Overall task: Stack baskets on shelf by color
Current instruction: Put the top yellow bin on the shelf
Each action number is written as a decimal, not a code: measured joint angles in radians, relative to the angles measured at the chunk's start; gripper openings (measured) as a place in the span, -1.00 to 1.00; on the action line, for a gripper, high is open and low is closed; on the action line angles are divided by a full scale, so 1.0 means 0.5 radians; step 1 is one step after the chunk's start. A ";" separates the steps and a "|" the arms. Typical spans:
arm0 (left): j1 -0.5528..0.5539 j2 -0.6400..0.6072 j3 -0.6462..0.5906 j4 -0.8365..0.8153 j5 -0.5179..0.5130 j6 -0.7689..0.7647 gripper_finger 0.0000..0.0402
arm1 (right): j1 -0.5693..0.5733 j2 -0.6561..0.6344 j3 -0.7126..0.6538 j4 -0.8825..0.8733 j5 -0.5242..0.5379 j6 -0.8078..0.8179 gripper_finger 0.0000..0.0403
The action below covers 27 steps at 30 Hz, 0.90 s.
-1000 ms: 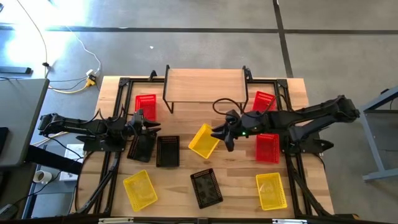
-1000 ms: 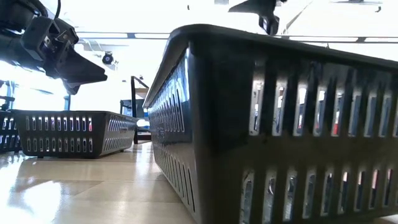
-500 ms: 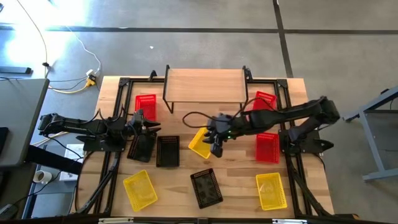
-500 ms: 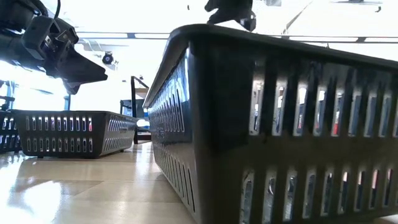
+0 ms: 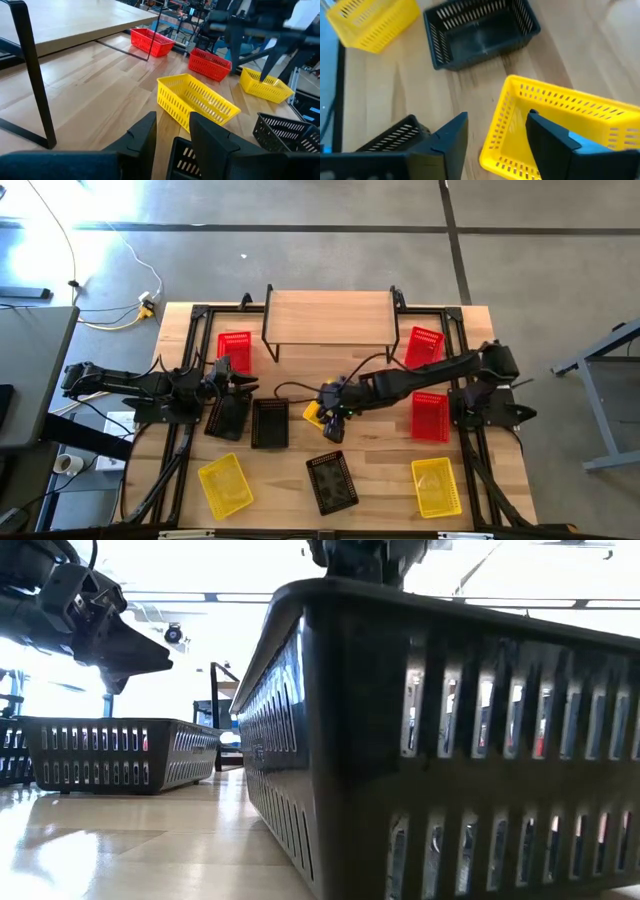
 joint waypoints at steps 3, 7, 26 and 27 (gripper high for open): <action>0.000 0.000 0.000 0.000 0.000 0.001 -0.47 | 0.000 0.069 -0.001 0.000 -0.011 0.001 -0.03; 0.000 0.000 0.000 0.000 0.000 0.001 -0.47 | 0.000 0.166 -0.001 0.030 -0.080 0.021 -0.02; 0.000 0.000 0.000 -0.001 0.000 0.002 -0.47 | 0.041 0.409 -0.003 0.077 -0.063 0.073 -0.03; 0.000 0.000 0.000 0.000 0.000 0.002 -0.47 | 0.040 0.413 -0.003 0.074 -0.063 0.096 -0.04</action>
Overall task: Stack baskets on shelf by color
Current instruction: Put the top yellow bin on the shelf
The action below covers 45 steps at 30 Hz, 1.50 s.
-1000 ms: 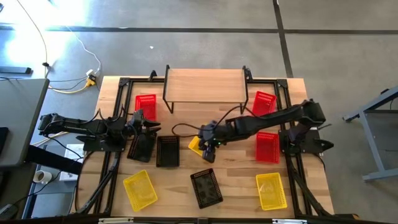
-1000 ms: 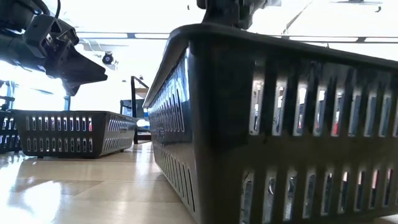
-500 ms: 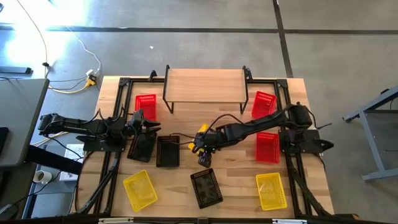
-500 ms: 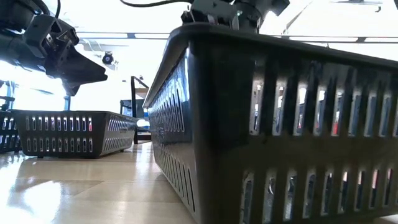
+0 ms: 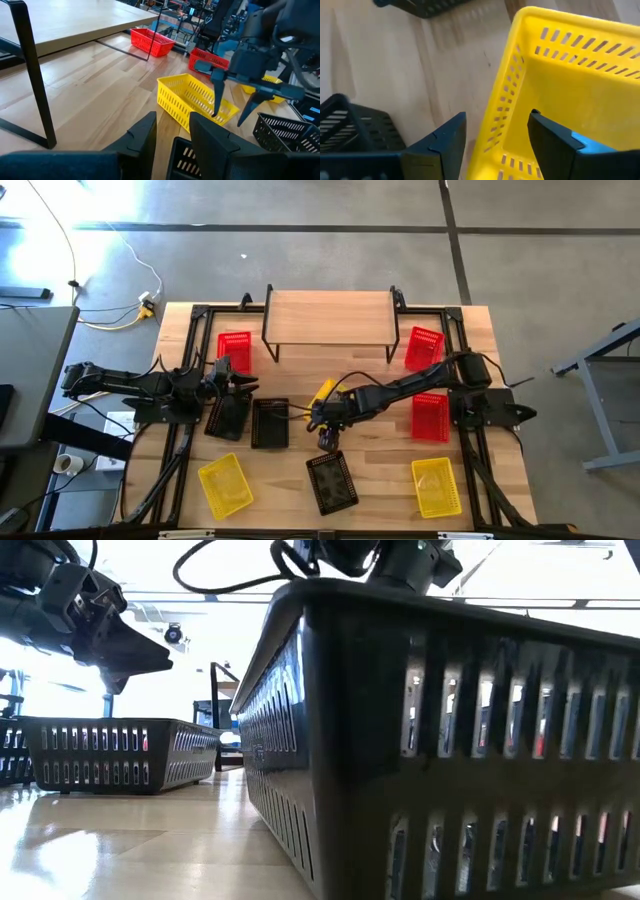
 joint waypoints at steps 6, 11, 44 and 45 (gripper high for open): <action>0.000 -0.001 0.000 -0.001 0.000 -0.009 -0.47 | -0.002 0.009 0.000 -0.005 -0.008 0.010 -0.36; 0.000 0.000 0.000 0.000 0.000 -0.155 -0.47 | -0.020 0.009 0.000 -0.009 -0.115 0.007 -0.84; 0.000 0.000 0.000 -0.001 0.000 -0.156 -0.47 | -0.164 -0.888 0.000 -0.326 -0.128 -0.609 -1.00; -0.001 0.000 0.000 -0.001 0.001 -0.156 -0.47 | -0.177 -0.924 0.000 -0.323 -0.070 -0.665 -1.00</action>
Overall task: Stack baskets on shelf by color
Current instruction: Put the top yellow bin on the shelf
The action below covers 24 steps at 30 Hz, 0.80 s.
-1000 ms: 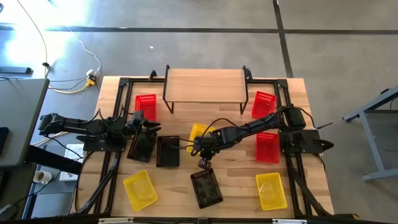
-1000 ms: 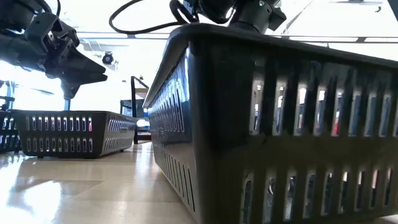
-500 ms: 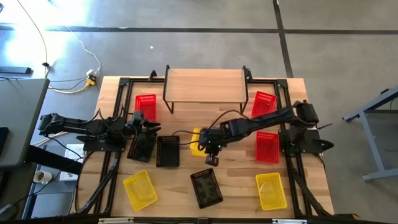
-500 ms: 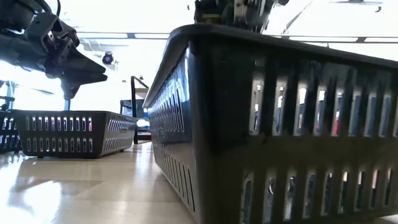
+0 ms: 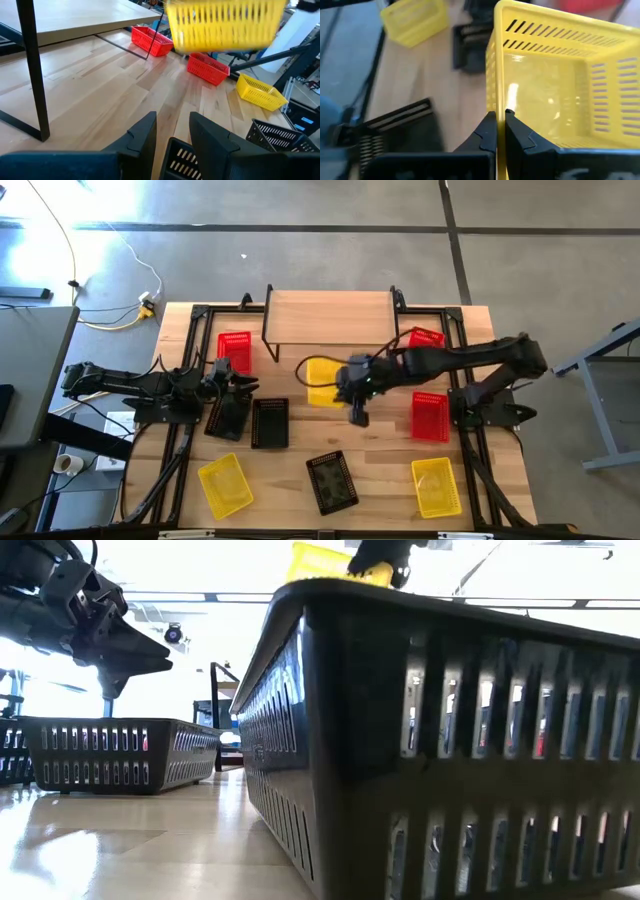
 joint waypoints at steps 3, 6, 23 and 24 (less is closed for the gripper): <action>0.000 0.000 0.000 0.000 0.000 0.000 -0.47 | -0.043 -0.092 0.000 0.011 0.167 -0.188 -1.00; 0.001 0.000 0.000 0.000 0.000 0.000 -0.47 | -0.094 -0.144 0.000 0.009 0.372 -0.400 -1.00; 0.000 0.000 0.000 0.000 -0.002 0.000 -0.47 | -0.556 -0.062 0.000 0.143 0.674 -1.138 -1.00; 0.000 0.000 0.000 0.000 -0.003 0.000 -0.47 | -0.585 -0.039 0.000 0.143 0.659 -1.144 -1.00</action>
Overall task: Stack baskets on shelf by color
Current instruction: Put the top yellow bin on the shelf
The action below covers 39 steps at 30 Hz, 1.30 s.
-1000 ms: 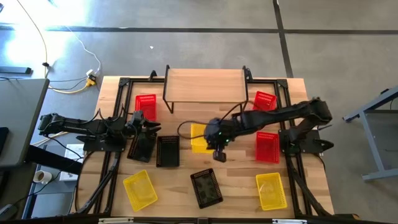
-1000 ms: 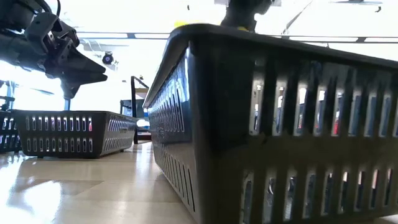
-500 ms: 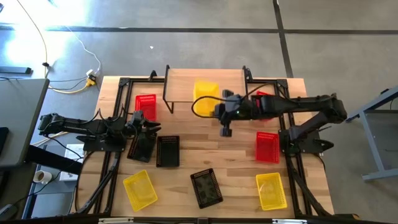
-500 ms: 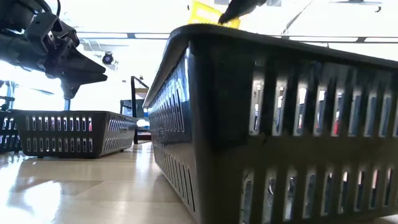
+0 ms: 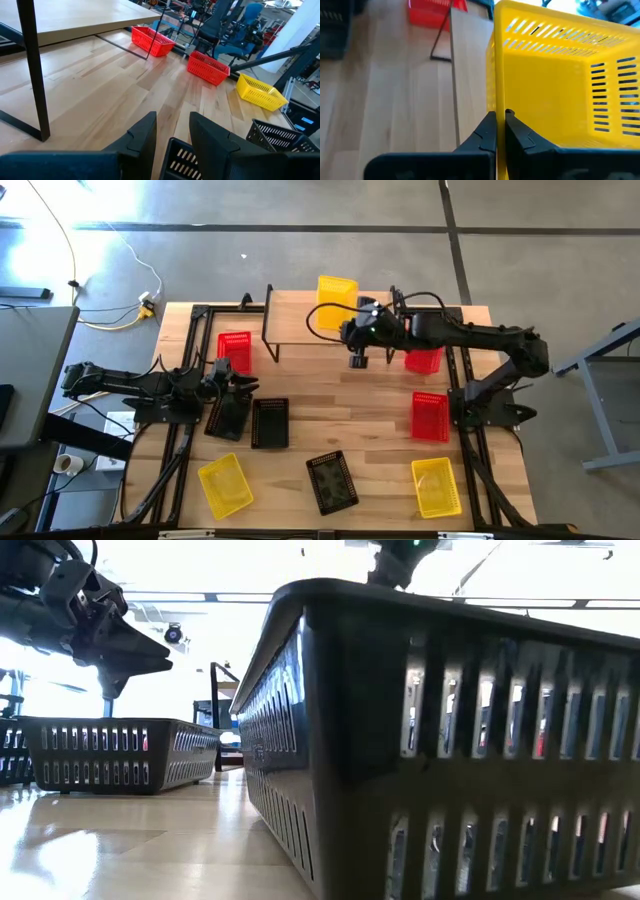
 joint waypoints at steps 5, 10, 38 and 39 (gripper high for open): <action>0.000 0.000 0.000 0.000 0.026 -0.002 -0.47 | -0.100 0.103 0.000 -0.002 -0.050 -0.022 -1.00; 0.000 -0.001 0.000 0.000 0.029 -0.002 -0.47 | -0.131 0.158 0.000 -0.026 -0.135 -0.030 -1.00; 0.000 -0.001 0.000 0.000 0.026 0.000 -0.47 | -0.131 0.262 0.000 -0.090 -0.122 -0.037 -1.00; 0.000 -0.001 0.000 0.000 0.026 0.000 -0.47 | -0.132 0.262 0.000 -0.090 -0.122 -0.037 -1.00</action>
